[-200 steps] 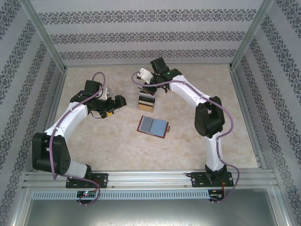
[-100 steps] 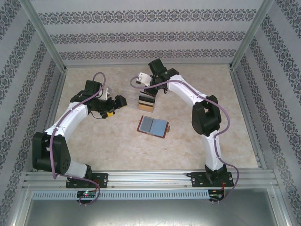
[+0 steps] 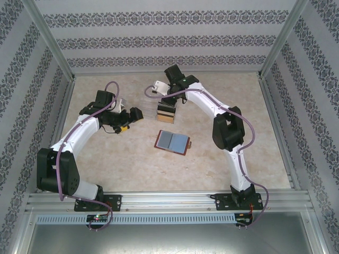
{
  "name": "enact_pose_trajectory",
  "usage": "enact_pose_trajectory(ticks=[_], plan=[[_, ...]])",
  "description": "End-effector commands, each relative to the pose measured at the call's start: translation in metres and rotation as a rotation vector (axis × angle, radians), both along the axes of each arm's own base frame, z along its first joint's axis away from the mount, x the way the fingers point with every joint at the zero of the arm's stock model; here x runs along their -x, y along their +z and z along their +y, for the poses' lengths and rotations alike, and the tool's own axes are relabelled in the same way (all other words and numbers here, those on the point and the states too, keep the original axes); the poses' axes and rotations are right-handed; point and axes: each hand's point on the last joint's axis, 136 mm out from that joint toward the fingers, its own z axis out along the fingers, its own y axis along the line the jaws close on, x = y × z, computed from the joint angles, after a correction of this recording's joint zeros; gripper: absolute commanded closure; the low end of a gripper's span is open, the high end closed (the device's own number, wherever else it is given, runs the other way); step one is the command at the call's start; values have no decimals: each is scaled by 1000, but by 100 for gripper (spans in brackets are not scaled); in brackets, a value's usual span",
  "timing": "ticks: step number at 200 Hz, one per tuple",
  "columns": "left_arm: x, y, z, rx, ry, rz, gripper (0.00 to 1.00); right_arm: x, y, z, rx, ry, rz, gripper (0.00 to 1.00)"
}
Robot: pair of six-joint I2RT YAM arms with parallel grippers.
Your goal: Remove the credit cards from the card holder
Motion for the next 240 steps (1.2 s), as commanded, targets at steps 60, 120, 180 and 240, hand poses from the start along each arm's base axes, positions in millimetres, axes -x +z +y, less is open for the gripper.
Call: enact_pose_trajectory(ticks=[60,120,180,240], plan=[[0,-3,2,14,-1,1,0,3,52,-1,-92,-171,-22,62],[1,-7,2,13,2,6,0,59,68,-16,-293,-564,93,46],[2,-11,-9,26,-19,22,5,153,-5,-44,-375,-998,402,42],[4,-27,-38,7,-65,52,17,185,-53,-34,-363,-1222,462,39]])
